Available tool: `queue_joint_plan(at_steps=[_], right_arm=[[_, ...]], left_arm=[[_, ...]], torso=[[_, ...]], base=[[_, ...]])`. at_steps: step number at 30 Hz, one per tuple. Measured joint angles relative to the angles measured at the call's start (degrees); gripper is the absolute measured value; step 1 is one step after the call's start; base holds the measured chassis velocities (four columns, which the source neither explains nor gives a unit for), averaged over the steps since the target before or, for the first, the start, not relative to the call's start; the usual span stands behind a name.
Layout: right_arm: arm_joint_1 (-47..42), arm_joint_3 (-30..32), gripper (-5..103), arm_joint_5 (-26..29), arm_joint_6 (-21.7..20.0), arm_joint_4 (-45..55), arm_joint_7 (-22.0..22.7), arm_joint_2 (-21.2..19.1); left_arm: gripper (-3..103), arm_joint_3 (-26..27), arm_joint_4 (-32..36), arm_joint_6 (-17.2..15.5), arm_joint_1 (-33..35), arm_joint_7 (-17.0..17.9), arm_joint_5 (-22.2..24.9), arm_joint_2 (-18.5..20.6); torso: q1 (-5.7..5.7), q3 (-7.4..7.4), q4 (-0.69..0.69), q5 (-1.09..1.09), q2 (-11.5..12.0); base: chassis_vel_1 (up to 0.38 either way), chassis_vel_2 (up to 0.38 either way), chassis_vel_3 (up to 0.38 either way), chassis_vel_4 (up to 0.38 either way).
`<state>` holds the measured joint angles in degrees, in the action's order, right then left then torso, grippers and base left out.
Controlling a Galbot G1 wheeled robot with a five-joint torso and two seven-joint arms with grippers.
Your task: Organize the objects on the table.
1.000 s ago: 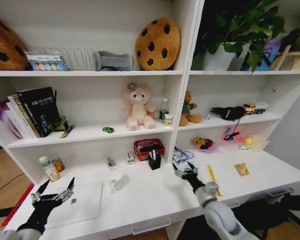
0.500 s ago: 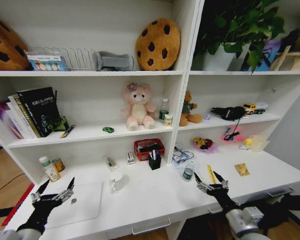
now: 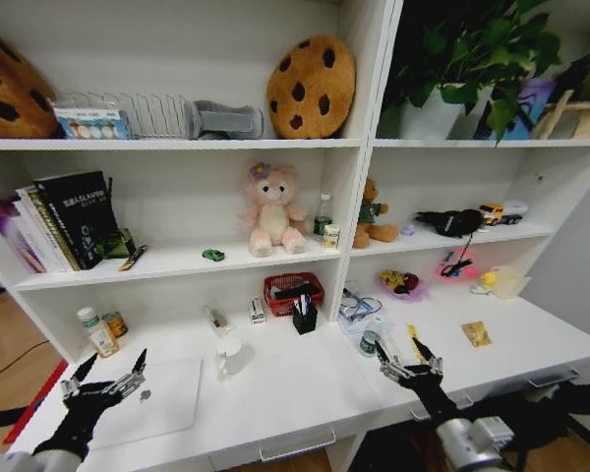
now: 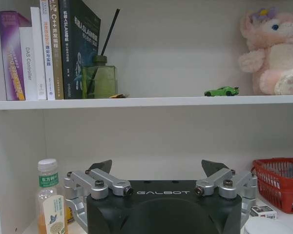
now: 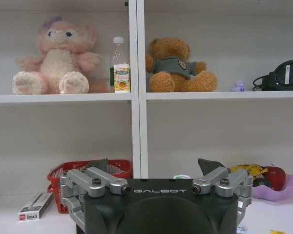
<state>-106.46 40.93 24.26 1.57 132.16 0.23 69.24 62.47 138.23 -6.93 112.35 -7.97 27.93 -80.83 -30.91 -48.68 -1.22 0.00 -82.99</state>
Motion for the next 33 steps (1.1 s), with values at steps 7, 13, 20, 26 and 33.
queue_joint_plan(at_steps=[7, 13, 20, 26, 33], right_arm=[[1.1, -1.7, 100, -1.0, -0.1, -0.7, 0.3, -0.3], [1.8, -2.7, 100, -0.2, 0.0, -1.1, 1.2, -0.6], [1.8, -2.5, 100, 2.0, 0.6, -1.5, 2.4, -0.4], [2.0, -3.0, 100, 2.9, 0.5, -1.0, 2.5, -0.5], [2.4, -3.7, 100, 2.9, 0.6, -1.4, 2.4, -0.4]], left_arm=[[100, 0.0, 0.0, 0.0, 0.0, 0.0, 0.0, 0.0], [100, 0.0, 0.0, 0.0, 0.0, 0.0, 0.0, 0.0], [100, 0.0, 0.0, 0.0, 0.0, 0.0, 0.0, 0.0], [100, 0.0, 0.0, 0.0, 0.0, 0.0, 0.0, 0.0], [100, 0.0, 0.0, 0.0, 0.0, 0.0, 0.0, 0.0]], torso=[[0.00, 0.00, 0.00, 0.00, 0.0], [0.00, 0.00, 0.01, 0.00, 0.0], [0.00, 0.00, 0.00, 0.00, 0.0], [0.00, 0.00, 0.00, 0.00, 0.0], [0.00, 0.00, 0.00, -0.02, 0.0]], base=[[0.000, 0.000, 0.000, 0.000], [0.000, 0.000, 0.000, 0.000], [0.000, 0.000, 0.000, 0.000], [0.000, 0.000, 0.000, 0.000], [-0.046, -0.048, 0.045, 0.049]])
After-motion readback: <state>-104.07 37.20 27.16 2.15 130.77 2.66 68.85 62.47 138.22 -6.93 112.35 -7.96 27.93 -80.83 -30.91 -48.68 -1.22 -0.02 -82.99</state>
